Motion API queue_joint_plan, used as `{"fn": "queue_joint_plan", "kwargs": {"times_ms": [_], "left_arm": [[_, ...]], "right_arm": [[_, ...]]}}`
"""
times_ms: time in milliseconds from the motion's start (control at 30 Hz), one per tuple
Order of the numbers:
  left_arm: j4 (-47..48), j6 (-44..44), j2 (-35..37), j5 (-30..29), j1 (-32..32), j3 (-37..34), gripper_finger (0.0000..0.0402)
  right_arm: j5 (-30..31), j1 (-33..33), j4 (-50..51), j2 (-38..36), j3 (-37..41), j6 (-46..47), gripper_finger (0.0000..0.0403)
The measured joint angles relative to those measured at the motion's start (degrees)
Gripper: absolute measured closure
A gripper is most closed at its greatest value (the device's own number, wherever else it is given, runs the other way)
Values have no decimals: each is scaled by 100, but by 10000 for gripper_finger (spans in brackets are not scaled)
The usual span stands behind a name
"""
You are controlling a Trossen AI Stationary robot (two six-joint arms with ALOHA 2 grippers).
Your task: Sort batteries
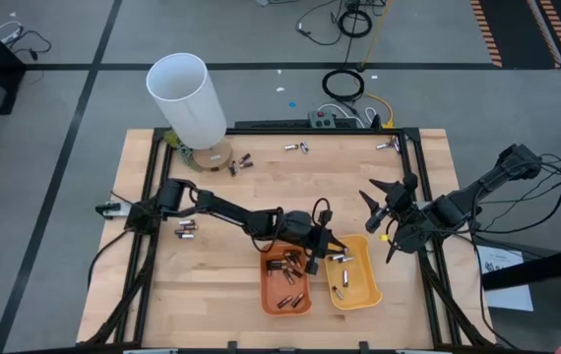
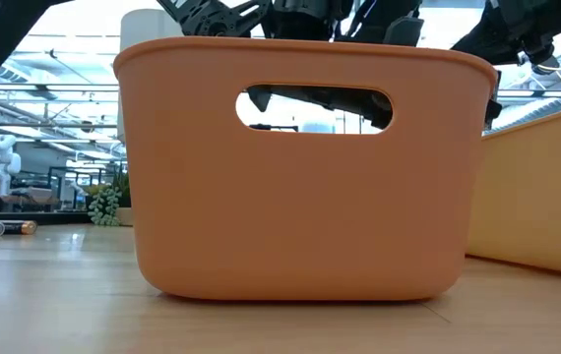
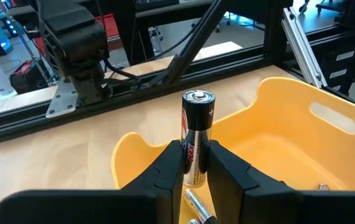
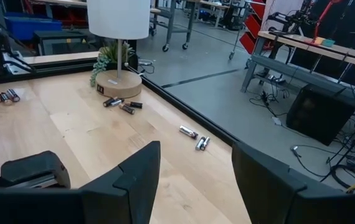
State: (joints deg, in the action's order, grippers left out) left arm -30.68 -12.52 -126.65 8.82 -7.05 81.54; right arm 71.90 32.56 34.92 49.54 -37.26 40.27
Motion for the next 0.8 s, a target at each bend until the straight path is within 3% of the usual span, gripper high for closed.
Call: {"fn": "queue_joint_plan", "kwargs": {"times_ms": [300, 500, 667, 800], "left_arm": [[33, -9, 4, 0, -14, 0, 256], [273, -28, 189, -15, -20, -11, 241], [1360, -785, 1046, -86, 30, -4, 240], [2972, -1093, 1827, -488, 175, 0, 240]], "right_arm": [[-20, 0, -2, 0, 0, 0, 211], [-22, 0, -50, 0, 0, -1, 211], [-22, 0, -46, 0, 0, -2, 211], [-60, 0, -36, -1, 0, -8, 211]]}}
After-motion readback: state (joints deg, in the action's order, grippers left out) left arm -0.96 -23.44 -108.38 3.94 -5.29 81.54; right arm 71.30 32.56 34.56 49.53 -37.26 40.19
